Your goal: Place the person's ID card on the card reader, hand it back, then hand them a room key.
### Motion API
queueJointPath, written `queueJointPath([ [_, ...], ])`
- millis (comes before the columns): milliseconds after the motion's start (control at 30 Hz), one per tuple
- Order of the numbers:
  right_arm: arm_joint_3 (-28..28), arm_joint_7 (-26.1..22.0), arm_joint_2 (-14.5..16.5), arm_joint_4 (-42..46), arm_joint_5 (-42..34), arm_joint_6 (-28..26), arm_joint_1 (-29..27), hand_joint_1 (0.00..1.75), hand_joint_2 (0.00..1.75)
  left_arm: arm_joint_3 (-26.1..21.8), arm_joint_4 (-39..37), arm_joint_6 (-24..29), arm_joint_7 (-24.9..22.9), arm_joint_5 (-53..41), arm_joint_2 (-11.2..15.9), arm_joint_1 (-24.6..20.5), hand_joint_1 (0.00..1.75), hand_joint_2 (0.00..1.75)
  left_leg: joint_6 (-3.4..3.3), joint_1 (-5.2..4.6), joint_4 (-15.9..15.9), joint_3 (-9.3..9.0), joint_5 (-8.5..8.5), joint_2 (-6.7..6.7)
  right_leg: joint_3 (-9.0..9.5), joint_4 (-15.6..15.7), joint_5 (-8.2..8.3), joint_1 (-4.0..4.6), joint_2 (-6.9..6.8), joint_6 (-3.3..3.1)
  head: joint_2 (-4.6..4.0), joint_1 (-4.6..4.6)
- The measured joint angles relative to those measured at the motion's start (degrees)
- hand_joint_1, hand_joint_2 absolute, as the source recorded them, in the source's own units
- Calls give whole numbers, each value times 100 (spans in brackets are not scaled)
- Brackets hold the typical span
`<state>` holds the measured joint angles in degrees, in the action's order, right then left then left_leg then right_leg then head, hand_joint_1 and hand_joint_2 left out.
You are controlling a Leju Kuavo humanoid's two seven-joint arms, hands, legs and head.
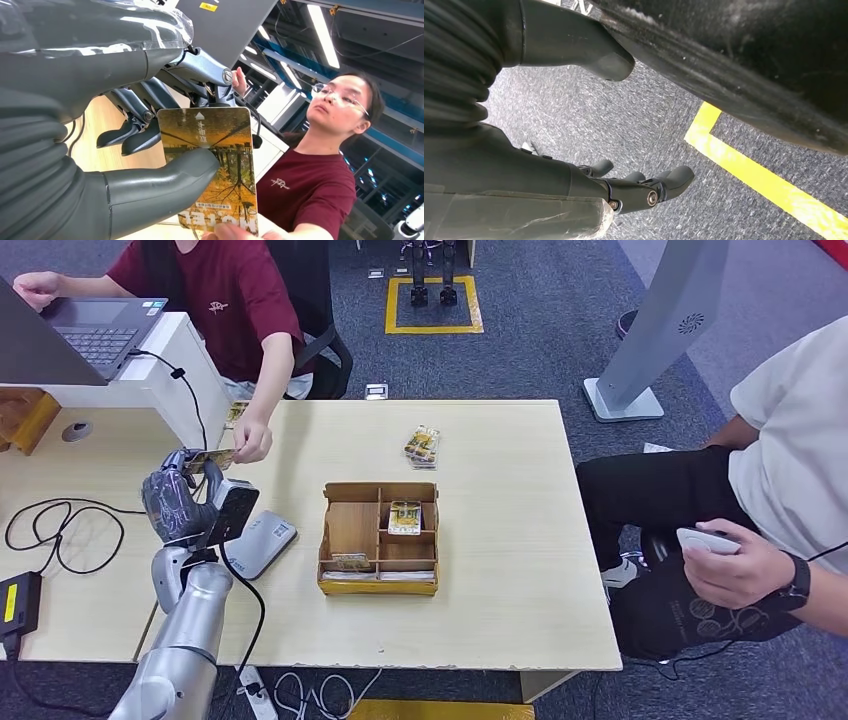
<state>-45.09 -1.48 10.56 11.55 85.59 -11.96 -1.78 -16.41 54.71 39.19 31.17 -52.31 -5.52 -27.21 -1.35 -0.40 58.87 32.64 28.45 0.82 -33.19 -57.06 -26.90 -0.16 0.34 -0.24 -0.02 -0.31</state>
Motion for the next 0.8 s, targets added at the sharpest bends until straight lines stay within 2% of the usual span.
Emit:
queueJointPath([
  [100,-1,-13,0,-2,2,0,-3,0,175,0,-10,0,7,46,0,-4,175,175,0,0,0,0,0,0,0,0,0,0,0,0,0,0],
  [233,-1,-16,0,-3,5,0,-7,0,175,0,-33,0,10,82,2,-8,0,175,0,0,0,0,0,0,0,0,0,0,0,0,0,0],
  [300,-1,-26,0,-3,7,-2,-8,0,175,0,-44,0,7,165,4,-10,0,175,0,0,0,1,1,0,0,0,0,0,0,0,0,1],
  [333,-1,-44,0,-4,11,-9,-8,0,175,1,-51,-2,-15,278,5,-15,0,131,0,0,0,1,1,0,-1,0,0,0,0,0,0,1],
  [433,-1,-97,29,-10,36,-166,-13,0,175,70,-108,-68,-404,985,17,-53,0,131,0,0,0,0,1,1,-3,0,0,0,0,0,0,1],
  [467,-1,-93,53,-13,38,-259,-20,0,175,134,-128,-145,-624,1263,29,-67,0,175,0,0,0,0,1,0,-4,0,0,0,0,0,0,0],
  [533,-2,-88,98,-31,22,-426,-41,0,175,362,-111,-482,-930,1763,89,-73,0,175,0,1,0,2,0,-3,-3,0,0,1,-4,0,0,1],
  [600,-5,-123,114,-75,-16,-536,-58,0,175,707,83,-1034,-1000,2172,207,1,0,175,1,2,0,5,0,-2,-2,-3,0,1,-3,0,0,2],
  [700,-19,-201,110,-214,-109,-706,-67,0,175,1278,799,-1903,-1098,2534,482,351,0,175,2,2,-1,5,3,18,-5,-8,0,1,18,-1,0,0],
  [800,-46,-267,76,-465,-235,-904,-44,0,175,1870,1791,-2326,-1085,2377,877,880,0,175,7,2,-1,5,12,24,-10,-7,-5,1,25,-2,0,0],
])
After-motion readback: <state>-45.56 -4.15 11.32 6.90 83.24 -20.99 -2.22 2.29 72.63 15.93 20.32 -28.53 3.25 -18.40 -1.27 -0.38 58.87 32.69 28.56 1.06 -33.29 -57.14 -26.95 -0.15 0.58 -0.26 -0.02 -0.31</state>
